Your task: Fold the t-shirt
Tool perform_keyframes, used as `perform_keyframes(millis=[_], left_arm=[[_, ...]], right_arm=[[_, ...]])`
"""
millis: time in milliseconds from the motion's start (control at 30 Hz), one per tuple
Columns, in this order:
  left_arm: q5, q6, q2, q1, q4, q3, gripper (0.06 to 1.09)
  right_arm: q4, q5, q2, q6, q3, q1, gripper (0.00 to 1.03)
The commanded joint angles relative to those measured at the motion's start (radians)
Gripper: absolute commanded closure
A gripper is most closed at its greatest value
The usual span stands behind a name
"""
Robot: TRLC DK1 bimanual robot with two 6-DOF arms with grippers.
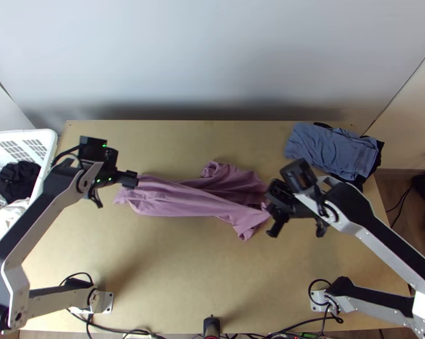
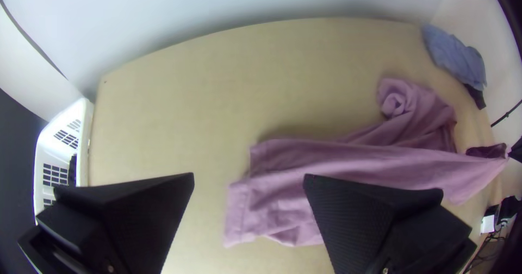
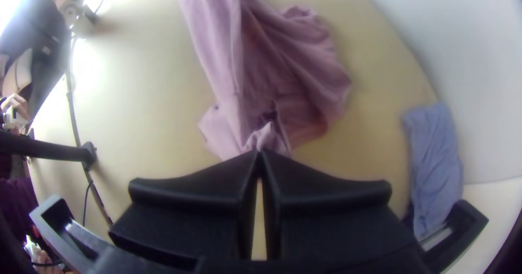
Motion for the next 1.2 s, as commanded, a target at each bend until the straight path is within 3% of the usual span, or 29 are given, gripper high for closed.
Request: perform_keyframes(millis=[0, 500, 1167], left_arm=[[-0.028, -0.008, 0.084, -0.058, 0.010, 0.052, 0.11], [-0.085, -0.004, 0.221, -0.131, 0.072, -0.017, 0.11], [-0.083, -0.019, 0.413, -0.255, 0.111, 0.108, 0.11]], right_arm=[[-0.073, 0.003, -0.132, -0.012, -0.093, -0.060, 1.00], [-0.096, 0.007, -0.234, -0.010, -0.161, -0.122, 1.00], [-0.093, 0.007, -0.223, -0.012, -0.148, -0.150, 1.00]])
